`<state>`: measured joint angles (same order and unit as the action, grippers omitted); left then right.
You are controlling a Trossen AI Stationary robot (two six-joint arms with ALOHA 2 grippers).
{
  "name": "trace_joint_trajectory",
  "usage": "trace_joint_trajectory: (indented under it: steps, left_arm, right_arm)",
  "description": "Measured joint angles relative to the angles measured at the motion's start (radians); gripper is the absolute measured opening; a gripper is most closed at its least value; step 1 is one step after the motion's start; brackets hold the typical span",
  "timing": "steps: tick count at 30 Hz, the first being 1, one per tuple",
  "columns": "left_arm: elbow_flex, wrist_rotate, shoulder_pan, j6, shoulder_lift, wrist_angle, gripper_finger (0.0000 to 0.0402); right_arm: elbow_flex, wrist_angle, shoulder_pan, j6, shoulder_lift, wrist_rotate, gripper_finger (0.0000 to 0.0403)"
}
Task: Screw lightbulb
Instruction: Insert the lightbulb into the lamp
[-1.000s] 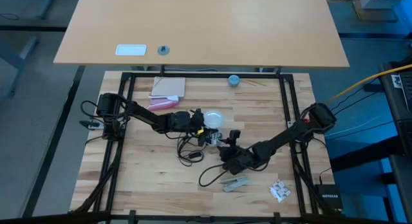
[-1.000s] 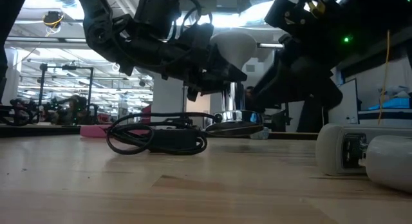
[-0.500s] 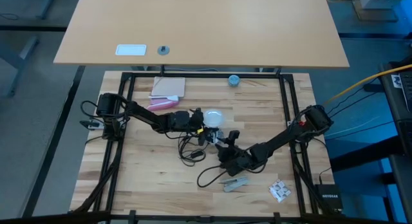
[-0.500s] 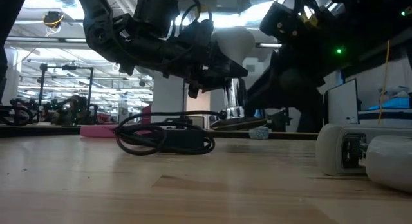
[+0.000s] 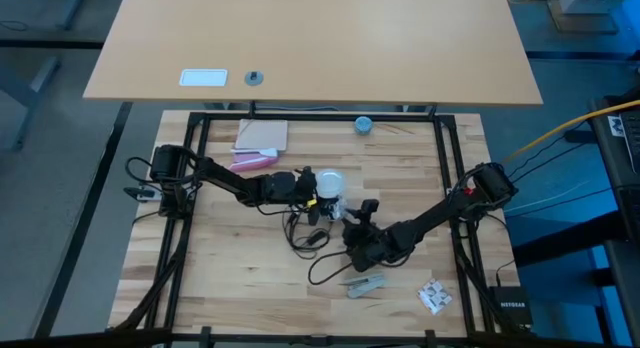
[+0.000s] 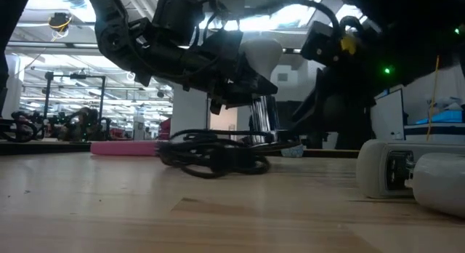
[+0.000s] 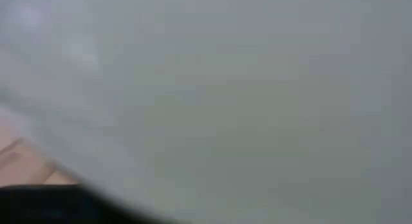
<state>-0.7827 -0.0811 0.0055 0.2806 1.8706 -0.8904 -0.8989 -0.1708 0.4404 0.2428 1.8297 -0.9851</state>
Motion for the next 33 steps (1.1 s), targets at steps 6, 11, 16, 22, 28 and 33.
trace_joint_trajectory:
  steps: [6, 11, 16, 22, 28, 33]
  left_arm:
    - [0.000, 0.012, 0.000, 0.005, 0.000, -0.002, 0.0150]
    - [-0.001, 0.056, -0.012, 0.019, 0.000, -0.008, 0.0150]
    - [-0.001, 0.019, -0.009, 0.005, 0.000, -0.006, 0.0150]
    - [-0.001, 0.025, -0.002, 0.003, 0.000, -0.004, 0.0150]
    - [-0.001, 0.015, 0.023, 0.005, 0.000, -0.003, 0.0150]
    - [-0.001, 0.017, 0.042, 0.012, 0.000, -0.004, 0.0150]
  right_arm:
    - [0.001, -0.074, -0.007, 0.049, 0.000, -0.092, 0.0166]
    - [0.002, -0.070, -0.042, 0.050, 0.000, -0.114, 0.0166]
    - [-0.011, -0.067, -0.043, 0.040, -0.002, -0.091, 0.0166]
    - [-0.053, -0.070, -0.021, -0.032, -0.003, -0.026, 0.0166]
    - [-0.117, -0.073, -0.006, -0.135, -0.003, 0.011, 0.0166]
    - [-0.147, -0.062, -0.010, -0.172, -0.004, 0.082, 0.0166]
